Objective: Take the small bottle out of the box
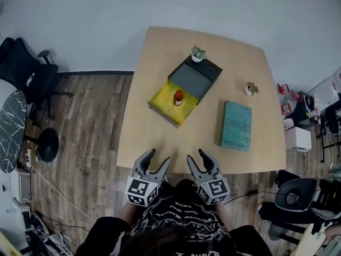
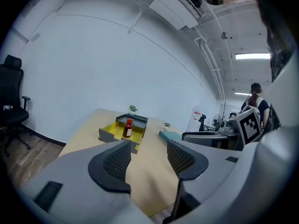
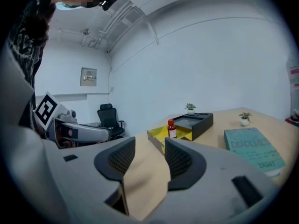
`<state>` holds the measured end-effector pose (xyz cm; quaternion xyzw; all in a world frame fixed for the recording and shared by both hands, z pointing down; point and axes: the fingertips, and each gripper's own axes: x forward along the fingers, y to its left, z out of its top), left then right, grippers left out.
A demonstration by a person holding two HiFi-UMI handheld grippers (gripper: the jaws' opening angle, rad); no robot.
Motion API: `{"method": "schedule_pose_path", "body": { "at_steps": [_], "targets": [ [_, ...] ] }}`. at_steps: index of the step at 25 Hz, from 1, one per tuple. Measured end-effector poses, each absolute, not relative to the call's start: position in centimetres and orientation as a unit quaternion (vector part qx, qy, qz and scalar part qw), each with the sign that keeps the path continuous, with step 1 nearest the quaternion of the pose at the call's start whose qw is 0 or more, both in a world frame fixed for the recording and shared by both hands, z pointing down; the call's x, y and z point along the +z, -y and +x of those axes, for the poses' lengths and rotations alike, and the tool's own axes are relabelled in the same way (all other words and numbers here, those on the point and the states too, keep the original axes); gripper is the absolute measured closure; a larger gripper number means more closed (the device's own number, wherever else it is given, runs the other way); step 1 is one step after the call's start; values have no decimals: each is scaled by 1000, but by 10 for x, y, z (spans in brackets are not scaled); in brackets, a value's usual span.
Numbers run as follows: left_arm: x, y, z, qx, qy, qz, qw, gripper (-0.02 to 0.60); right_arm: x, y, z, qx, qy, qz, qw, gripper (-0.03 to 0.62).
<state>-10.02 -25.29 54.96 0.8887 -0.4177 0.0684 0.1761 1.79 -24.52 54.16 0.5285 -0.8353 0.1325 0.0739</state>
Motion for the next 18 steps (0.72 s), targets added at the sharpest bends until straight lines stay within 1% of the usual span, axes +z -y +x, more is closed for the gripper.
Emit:
{"method": "schedule_pose_path", "body": {
  "at_steps": [13,18],
  "targets": [
    [541,283,-119,59,451,872,181,333,531,295,24,131,821,550,75,385],
    [536,293,-123,61,465,865,178,331,512,329,28,116,824,550,79,385]
  ]
}}
